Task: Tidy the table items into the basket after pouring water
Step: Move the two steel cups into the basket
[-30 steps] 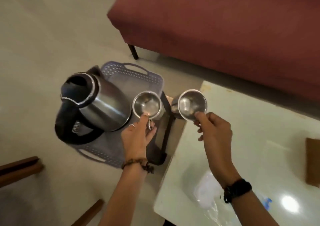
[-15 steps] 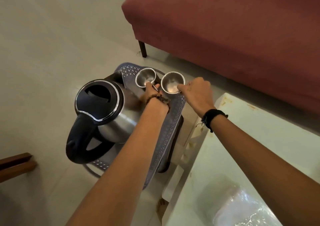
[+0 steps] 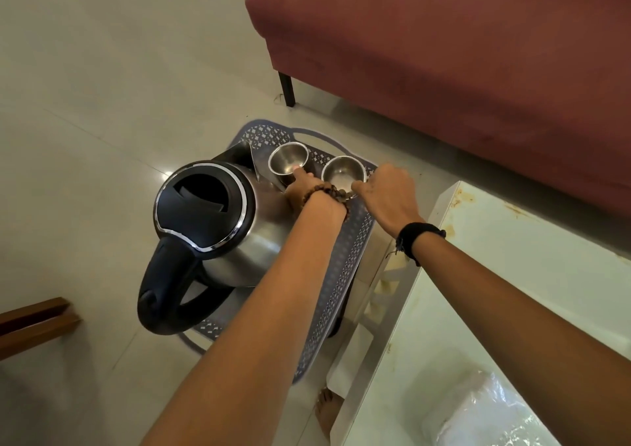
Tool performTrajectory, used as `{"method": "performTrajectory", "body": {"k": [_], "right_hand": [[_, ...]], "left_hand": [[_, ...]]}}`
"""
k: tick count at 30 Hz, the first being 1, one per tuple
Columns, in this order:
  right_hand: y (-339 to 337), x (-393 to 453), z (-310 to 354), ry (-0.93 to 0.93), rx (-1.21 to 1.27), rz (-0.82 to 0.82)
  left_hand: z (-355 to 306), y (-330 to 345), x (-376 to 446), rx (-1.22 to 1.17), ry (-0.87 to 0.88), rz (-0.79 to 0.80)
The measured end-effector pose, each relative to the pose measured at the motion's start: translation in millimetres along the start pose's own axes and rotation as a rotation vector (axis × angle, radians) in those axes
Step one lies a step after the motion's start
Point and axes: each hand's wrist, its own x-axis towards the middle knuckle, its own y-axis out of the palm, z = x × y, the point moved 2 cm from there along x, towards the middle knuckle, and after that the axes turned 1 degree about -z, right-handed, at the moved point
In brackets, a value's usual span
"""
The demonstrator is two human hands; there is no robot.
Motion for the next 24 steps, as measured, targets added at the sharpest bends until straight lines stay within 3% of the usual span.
{"method": "performTrajectory", "body": {"k": [10, 24], "right_hand": [[14, 1, 5, -0.076, -0.072, 0.031], [35, 16, 9, 0.056, 0.143, 0.034]], "left_hand": [[5, -26, 19, 0.026, 0.169, -0.195], [-21, -14, 50, 0.032, 0.274, -0.091]]}}
